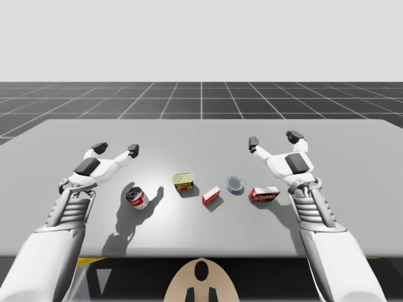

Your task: Lift the red soup can off the table.

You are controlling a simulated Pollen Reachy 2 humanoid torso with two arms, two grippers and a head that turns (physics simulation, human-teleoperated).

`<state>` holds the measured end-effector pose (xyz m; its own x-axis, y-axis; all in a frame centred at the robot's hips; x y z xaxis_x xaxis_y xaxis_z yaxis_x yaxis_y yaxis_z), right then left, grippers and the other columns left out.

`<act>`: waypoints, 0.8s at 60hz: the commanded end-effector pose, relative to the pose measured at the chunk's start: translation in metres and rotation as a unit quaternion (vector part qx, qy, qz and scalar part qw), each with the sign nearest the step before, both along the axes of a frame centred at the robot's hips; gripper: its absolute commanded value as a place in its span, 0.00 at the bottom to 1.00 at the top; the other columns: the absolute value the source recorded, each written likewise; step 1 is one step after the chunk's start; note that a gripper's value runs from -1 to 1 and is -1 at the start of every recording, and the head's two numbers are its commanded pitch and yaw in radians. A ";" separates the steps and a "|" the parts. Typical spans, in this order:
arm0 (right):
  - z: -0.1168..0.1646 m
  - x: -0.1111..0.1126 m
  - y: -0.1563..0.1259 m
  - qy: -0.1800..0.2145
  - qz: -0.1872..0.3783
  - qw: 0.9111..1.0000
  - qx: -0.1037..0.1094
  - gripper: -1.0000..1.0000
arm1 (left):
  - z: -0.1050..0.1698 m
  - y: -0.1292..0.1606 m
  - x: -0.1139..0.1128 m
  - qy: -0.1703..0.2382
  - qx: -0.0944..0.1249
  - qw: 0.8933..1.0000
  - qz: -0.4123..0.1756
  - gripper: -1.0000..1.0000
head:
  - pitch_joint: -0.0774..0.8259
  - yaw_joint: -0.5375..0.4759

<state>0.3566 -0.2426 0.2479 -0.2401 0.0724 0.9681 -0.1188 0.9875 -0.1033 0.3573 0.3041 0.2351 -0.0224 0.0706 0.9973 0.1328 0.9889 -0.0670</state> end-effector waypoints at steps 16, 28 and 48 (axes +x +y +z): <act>0.001 0.001 0.002 -0.001 -0.003 1.000 0.005 0.00 | -0.002 -0.001 0.000 0.001 0.009 1.000 -0.001 0.00 | 0.31 0.53; 0.001 0.002 0.002 -0.003 -0.008 1.000 0.001 0.00 | -0.002 -0.002 0.002 -0.001 0.014 1.000 -0.001 0.00 | 0.52 0.59; -0.001 0.001 0.004 -0.002 -0.004 1.000 -0.010 0.00 | -0.002 -0.003 0.001 -0.001 0.016 1.000 -0.006 0.00 | 0.79 0.82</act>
<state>0.3578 -0.2397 0.2479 -0.2448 0.0862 0.9657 -0.1072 0.9875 -0.1153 0.3585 0.3015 0.2329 -0.0243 0.0414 0.9988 0.1401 0.9894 -0.0376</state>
